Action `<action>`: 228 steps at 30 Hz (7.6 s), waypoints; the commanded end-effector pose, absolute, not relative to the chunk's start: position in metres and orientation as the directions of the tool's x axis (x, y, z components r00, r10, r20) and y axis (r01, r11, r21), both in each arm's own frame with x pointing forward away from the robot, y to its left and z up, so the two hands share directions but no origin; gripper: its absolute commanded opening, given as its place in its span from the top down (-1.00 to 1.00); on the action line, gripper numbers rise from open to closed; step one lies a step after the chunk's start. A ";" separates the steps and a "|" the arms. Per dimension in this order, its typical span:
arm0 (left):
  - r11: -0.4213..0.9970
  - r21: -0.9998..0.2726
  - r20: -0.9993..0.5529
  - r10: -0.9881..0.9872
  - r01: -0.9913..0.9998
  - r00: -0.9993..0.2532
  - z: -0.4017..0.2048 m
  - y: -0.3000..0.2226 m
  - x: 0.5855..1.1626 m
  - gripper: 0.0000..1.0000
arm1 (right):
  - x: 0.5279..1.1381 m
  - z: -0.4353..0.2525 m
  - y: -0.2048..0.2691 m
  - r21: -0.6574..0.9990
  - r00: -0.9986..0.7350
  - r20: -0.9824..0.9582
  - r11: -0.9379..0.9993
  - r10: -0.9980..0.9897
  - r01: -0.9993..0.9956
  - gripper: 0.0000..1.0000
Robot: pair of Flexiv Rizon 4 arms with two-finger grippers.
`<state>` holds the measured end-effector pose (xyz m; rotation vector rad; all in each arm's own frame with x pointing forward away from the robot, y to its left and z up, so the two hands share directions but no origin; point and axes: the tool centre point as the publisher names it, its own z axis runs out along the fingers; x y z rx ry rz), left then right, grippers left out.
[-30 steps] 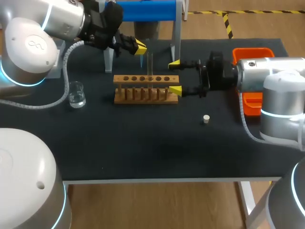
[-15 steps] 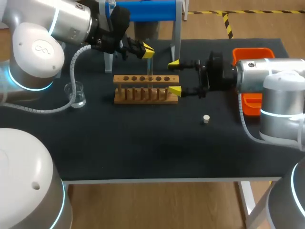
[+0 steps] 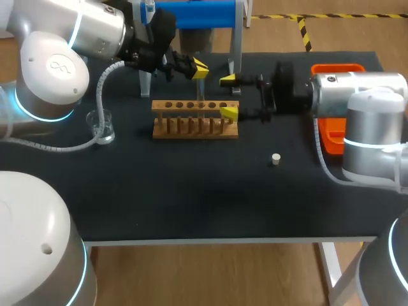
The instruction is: Invert the test tube, pick up the pipette, mount the tip to pipette, aspirate from beaker and dispense into the tube, eject the tip, return the pipette, and cap with the stopper.
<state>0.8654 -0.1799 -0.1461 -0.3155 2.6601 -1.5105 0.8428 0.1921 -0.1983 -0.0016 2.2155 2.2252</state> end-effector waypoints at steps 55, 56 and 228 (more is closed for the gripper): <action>0.497 -0.855 0.043 -0.211 -0.145 -0.976 -0.147 -0.181 0.866 1.00 | 0.869 -0.182 0.250 1.000 -0.989 0.009 -0.017 -0.147 0.012 -0.05; 0.497 -0.855 0.043 -0.211 -0.145 -0.976 -0.147 -0.181 0.866 1.00 | 0.869 -0.182 0.251 1.000 -0.989 0.009 -0.016 -0.149 0.012 0.00; 0.079 -0.938 -0.076 -0.997 -0.338 -0.022 -0.165 -0.068 1.059 -1.00 | 0.790 -0.250 0.034 0.999 -0.999 0.035 0.031 -0.022 0.035 1.00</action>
